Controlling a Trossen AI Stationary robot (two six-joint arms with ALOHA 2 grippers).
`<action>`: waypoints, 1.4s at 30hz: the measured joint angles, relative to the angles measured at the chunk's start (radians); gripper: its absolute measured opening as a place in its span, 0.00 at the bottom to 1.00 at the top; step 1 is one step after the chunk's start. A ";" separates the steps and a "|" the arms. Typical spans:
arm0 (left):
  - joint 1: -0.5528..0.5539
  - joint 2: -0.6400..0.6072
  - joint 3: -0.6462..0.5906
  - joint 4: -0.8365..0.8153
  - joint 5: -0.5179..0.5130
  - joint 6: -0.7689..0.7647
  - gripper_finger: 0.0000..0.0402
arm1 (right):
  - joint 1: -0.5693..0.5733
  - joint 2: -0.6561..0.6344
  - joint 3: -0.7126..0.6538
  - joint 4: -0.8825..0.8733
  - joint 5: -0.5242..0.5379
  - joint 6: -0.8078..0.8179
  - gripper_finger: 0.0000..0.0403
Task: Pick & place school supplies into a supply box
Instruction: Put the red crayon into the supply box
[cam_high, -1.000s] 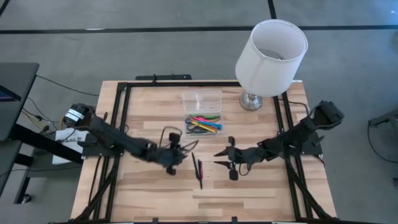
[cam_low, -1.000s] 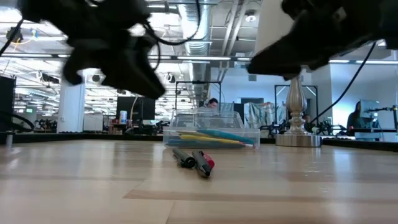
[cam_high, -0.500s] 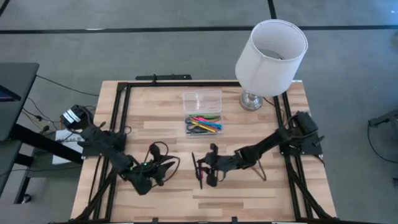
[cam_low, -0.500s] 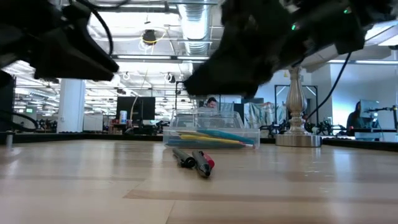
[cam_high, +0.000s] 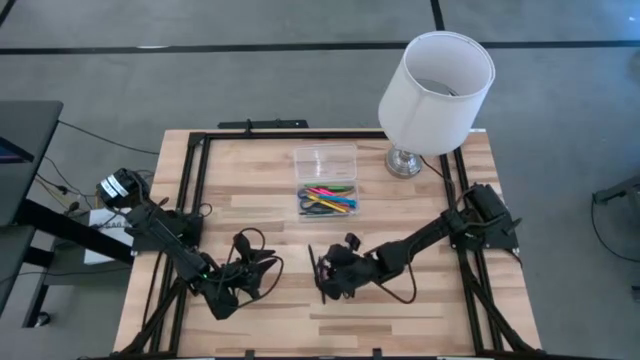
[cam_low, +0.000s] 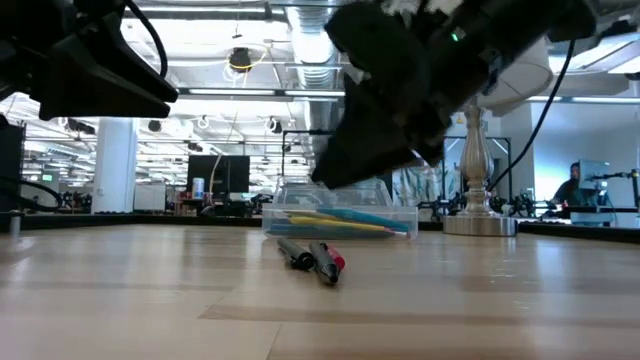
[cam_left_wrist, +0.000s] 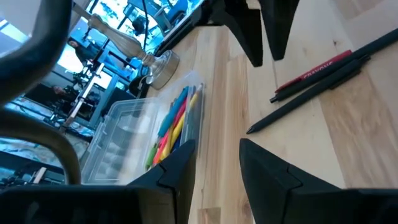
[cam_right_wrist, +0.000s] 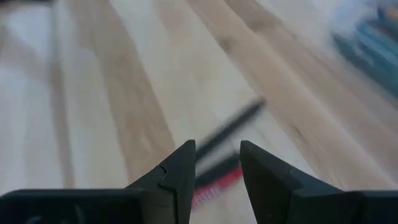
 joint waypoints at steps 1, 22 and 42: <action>0.000 0.000 0.000 0.000 0.000 0.000 0.30 | 0.003 0.000 -0.001 -0.029 -0.001 0.024 0.30; 0.000 0.000 0.000 0.001 -0.002 -0.008 0.30 | 0.049 0.078 0.002 0.023 0.033 -0.006 0.30; 0.001 0.000 0.000 -0.011 0.000 -0.019 0.30 | 0.048 0.079 0.002 0.015 0.025 0.020 0.30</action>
